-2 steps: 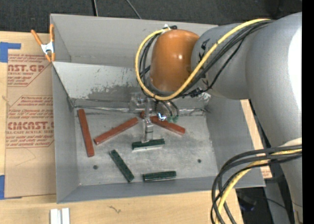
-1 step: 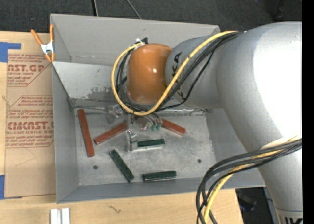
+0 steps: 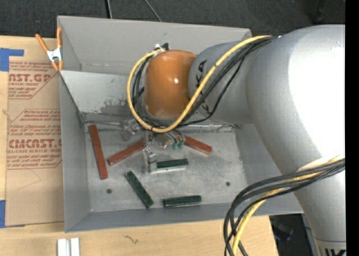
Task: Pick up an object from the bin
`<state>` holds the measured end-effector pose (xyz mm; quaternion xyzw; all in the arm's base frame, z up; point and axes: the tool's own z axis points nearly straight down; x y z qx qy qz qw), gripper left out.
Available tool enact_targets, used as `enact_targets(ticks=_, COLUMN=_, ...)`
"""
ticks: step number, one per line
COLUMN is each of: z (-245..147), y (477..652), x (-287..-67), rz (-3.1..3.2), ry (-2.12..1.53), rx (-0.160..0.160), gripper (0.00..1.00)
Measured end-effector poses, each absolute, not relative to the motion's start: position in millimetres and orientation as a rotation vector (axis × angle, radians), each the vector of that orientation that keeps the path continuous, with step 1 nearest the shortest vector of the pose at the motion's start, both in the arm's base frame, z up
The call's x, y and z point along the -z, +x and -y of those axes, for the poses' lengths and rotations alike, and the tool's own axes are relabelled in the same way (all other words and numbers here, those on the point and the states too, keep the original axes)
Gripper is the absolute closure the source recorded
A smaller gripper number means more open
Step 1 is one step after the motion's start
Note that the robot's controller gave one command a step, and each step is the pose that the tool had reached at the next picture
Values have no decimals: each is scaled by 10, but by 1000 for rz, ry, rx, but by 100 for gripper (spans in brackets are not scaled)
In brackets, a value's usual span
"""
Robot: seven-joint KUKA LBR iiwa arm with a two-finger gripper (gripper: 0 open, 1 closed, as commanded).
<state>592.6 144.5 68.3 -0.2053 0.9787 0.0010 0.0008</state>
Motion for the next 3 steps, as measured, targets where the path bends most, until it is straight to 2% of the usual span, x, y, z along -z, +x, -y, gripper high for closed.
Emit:
enact_targets(ticks=1, z=-1445, y=5935, x=-698, rz=-3072, ry=-643, rx=-3, gripper=100)
enact_targets(ticks=2, z=-1458, y=5959, x=-1505, rz=-3065, ry=-641, rx=-1, gripper=100)
enact_targets(ticks=3, z=-1466, y=5974, x=-1915, rz=-3067, ry=-642, rx=0, gripper=100)
